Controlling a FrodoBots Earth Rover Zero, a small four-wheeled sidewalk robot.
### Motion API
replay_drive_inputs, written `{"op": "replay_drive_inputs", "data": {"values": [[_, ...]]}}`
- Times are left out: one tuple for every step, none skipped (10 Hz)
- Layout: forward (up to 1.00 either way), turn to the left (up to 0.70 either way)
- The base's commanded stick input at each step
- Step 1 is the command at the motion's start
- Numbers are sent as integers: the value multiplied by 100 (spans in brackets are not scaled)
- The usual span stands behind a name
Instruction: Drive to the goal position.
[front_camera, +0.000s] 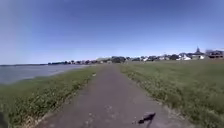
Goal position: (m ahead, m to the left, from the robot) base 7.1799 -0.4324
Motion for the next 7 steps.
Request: {"op": "replay_drive_inputs", "data": {"values": [[70, 0], [70, 0], [70, 0], [70, 0], [70, 0], [70, 0], [70, 0]]}}
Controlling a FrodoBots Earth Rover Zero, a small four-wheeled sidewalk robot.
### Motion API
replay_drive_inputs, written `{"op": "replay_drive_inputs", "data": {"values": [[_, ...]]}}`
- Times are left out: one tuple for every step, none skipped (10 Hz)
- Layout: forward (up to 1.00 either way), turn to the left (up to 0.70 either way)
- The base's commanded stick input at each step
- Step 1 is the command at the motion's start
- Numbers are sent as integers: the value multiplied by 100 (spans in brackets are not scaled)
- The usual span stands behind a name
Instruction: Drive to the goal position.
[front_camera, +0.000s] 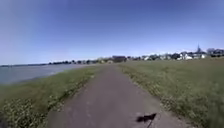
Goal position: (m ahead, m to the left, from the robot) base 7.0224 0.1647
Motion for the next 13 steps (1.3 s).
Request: {"op": "replay_drive_inputs", "data": {"values": [[70, 0], [70, 0], [70, 0], [70, 0], [70, 0], [70, 0], [70, 0], [70, 0], [70, 0], [70, 0], [70, 0], [70, 0], [70, 0]]}}
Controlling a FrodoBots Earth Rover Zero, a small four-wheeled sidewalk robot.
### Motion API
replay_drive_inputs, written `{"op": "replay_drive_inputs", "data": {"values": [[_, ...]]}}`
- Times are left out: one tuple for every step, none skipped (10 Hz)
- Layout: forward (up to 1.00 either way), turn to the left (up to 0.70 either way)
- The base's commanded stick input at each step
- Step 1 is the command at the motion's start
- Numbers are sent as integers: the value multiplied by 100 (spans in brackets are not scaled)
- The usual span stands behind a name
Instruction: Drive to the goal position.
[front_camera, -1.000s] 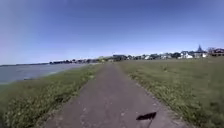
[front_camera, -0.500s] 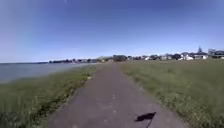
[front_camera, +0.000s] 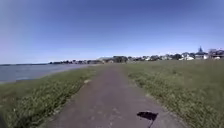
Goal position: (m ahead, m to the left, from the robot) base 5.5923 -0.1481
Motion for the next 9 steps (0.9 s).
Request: {"op": "replay_drive_inputs", "data": {"values": [[70, 0], [70, 0], [70, 0], [70, 0], [70, 0], [70, 0], [70, 0], [70, 0], [70, 0]]}}
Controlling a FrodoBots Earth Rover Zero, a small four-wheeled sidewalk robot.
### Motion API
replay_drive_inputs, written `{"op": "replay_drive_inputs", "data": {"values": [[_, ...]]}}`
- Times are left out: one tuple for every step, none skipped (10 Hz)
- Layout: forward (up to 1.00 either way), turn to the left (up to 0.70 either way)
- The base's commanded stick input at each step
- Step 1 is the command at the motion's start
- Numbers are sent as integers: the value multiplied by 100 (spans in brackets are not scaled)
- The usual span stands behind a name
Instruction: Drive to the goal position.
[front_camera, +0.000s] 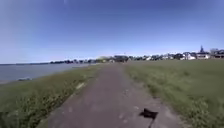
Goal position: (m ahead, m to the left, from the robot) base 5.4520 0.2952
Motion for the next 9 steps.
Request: {"op": "replay_drive_inputs", "data": {"values": [[70, 0], [70, 0], [70, 0], [70, 0], [70, 0], [70, 0], [70, 0], [70, 0], [70, 0]]}}
